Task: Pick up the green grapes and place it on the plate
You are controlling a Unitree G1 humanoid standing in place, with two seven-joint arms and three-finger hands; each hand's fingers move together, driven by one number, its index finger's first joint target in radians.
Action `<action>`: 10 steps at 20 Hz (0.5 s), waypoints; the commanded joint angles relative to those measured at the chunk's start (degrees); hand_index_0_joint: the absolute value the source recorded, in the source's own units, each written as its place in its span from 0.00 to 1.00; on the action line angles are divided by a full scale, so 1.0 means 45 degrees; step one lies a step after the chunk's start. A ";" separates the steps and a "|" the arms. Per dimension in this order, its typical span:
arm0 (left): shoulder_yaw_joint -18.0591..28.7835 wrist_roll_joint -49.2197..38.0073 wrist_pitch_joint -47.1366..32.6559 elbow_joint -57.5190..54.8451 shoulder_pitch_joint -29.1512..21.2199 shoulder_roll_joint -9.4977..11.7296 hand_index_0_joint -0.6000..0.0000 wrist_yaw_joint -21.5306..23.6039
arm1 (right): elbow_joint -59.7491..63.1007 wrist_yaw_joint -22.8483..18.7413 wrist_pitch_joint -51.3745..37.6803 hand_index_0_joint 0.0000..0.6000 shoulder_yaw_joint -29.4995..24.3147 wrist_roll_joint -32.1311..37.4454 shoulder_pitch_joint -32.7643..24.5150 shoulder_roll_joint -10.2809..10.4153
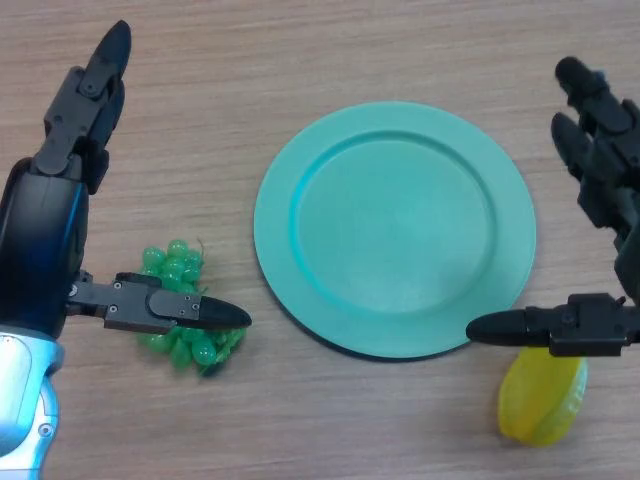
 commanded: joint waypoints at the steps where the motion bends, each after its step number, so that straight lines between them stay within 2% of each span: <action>1: 0.0462 0.0075 -0.1378 -0.0646 -0.0135 0.0303 1.00 0.0433 | -0.0738 -0.0367 -0.1792 0.00 -0.0360 0.0376 -0.0234 -0.0182; 10: 0.0139 0.0359 -0.0797 -0.0826 -0.0479 0.0294 1.00 0.0351 | -0.1174 -0.0092 -0.0957 0.00 -0.0642 0.0460 -0.0514 -0.0318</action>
